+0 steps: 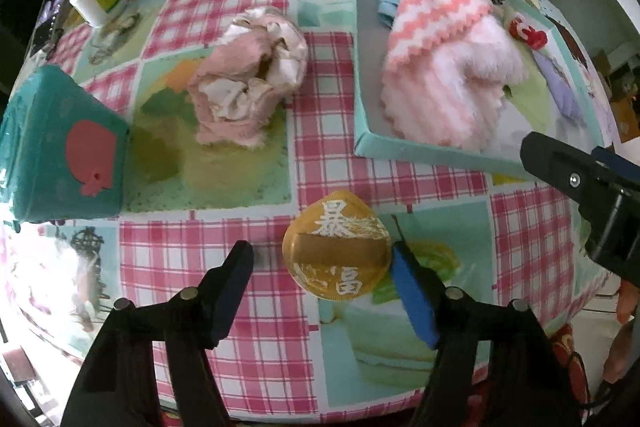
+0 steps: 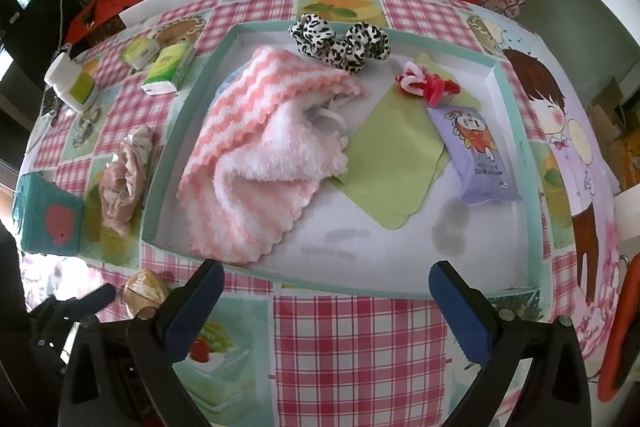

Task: Organize soft objects
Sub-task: 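Reach the left tool to the round gold packet and grasp it, then lift the gold packet with the left tool while the right tool grasps the crumpled pink cloth, then carry the gold packet and pink cloth over the white tray with both tools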

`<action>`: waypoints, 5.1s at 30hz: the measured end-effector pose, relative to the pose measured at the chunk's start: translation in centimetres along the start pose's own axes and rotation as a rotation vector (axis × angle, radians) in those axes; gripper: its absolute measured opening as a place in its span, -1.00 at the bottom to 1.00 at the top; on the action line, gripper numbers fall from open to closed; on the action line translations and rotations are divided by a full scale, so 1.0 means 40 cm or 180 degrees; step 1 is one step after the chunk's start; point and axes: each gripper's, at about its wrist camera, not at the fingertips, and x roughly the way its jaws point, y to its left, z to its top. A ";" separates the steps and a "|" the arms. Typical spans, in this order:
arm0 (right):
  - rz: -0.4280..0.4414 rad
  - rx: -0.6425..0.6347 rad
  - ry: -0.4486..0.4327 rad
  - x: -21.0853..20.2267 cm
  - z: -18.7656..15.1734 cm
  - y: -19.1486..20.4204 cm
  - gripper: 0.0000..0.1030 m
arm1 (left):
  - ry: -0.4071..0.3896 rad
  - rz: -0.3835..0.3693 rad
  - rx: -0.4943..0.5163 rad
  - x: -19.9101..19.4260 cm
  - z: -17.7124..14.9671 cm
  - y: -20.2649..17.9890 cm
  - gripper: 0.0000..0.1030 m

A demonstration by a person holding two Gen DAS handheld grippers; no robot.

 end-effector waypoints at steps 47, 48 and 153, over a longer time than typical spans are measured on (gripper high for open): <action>0.0587 -0.0812 -0.0284 -0.008 0.090 0.314 0.94 | -0.0929 0.0212 -0.1242 -0.273 0.162 0.491 0.03; 0.0604 -0.0868 -0.0289 -0.003 0.093 0.336 0.92 | -0.0925 0.0225 -0.1290 -0.271 0.158 0.506 0.03; 0.0166 0.1008 -0.0908 0.006 0.273 -0.335 -0.46 | -0.0898 -0.0052 0.0385 -0.068 0.445 -0.082 0.03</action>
